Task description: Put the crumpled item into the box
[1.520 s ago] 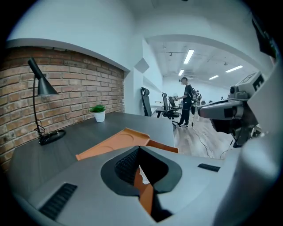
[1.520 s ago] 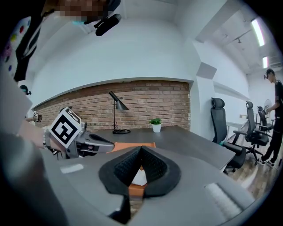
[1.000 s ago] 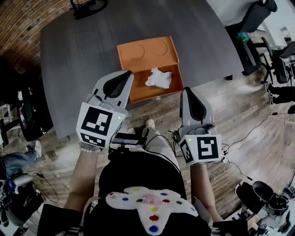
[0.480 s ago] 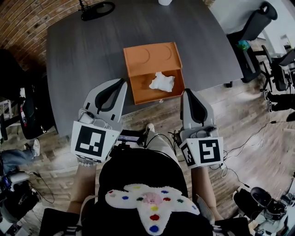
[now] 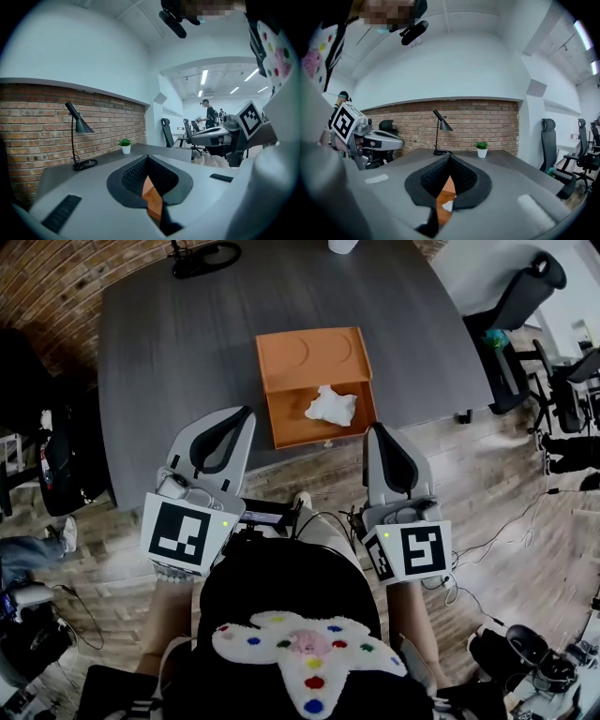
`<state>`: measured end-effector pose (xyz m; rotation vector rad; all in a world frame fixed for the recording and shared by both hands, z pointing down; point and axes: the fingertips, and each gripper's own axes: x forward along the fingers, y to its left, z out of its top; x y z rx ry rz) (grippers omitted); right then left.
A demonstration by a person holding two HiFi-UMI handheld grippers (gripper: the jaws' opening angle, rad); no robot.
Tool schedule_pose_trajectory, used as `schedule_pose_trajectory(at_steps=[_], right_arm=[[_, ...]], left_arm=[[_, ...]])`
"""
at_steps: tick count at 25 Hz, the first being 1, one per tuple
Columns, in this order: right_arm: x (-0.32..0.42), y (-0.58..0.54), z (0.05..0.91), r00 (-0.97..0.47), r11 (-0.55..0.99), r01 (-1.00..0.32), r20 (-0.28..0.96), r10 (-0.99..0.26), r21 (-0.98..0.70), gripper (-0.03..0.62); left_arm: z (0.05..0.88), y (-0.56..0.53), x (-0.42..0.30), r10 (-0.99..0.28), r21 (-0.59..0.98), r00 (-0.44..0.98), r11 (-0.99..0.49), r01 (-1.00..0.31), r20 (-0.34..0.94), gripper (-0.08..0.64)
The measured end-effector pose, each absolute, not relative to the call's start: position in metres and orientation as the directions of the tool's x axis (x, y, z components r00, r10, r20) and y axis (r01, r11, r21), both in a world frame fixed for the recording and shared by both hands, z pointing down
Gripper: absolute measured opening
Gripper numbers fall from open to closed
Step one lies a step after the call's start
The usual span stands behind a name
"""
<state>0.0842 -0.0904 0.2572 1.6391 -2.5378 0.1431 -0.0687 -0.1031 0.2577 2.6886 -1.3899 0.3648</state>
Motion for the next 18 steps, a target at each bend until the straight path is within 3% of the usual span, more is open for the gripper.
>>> schedule_pose_trajectory(at_steps=[18], right_arm=[[0.090,-0.083,0.258,-0.397,0.400,-0.916,0.150,-0.905,-0.012,0.009]], left_arm=[[0.256,-0.097,-0.057,-0.774,-0.048,0.580,-0.609,-0.792,0.254,0.006]])
